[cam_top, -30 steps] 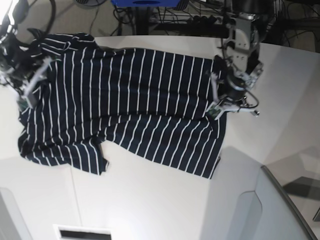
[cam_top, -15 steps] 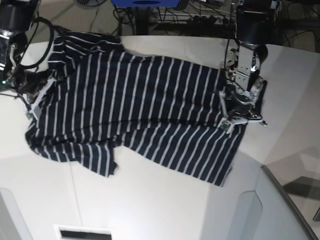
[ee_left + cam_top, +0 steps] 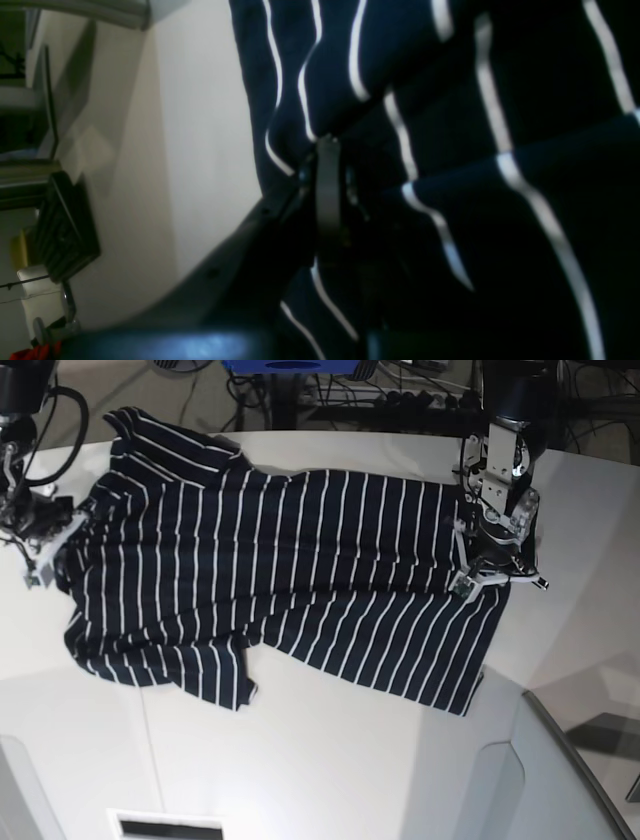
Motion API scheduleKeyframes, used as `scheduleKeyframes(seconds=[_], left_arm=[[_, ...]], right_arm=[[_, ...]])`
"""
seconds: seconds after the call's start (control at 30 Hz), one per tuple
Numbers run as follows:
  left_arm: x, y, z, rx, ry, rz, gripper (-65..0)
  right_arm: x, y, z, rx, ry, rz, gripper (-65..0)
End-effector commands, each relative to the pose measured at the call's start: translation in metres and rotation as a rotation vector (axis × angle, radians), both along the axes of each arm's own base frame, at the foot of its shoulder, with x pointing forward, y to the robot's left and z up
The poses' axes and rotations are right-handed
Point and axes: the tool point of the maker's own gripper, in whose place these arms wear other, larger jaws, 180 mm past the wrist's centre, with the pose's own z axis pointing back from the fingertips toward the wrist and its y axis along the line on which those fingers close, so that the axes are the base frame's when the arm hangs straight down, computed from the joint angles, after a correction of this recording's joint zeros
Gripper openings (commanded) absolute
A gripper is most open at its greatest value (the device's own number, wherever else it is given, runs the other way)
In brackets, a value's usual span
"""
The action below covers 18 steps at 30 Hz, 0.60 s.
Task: Layout the t-shirt on the table in an organized manner, then fold the t-shirt properly
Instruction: 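Regrasp the shirt edges with both grippers and tug them apart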
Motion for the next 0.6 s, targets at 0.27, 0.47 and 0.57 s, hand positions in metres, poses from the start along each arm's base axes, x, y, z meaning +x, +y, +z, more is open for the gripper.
scheduleKeyframes(seconds=[0.27,0.47,0.57], left_arm=[[0.009,0.013,0.043,0.02,-0.066,0.071,-65.0],[-0.017,0.038,0.06,0.037,-0.035,0.105,-65.0],[-0.044,0.045,0.051,0.029,0.03,0.107,-65.0]], right_arm=[[0.028,0.027,0.084,-0.077,-0.271,0.124,-63.3],[-0.018,0.058,0.075,-0.045,-0.14,0.137,-49.7],[-0.03,0.073,0.067,-0.006,-0.125,0.128,-34.8]])
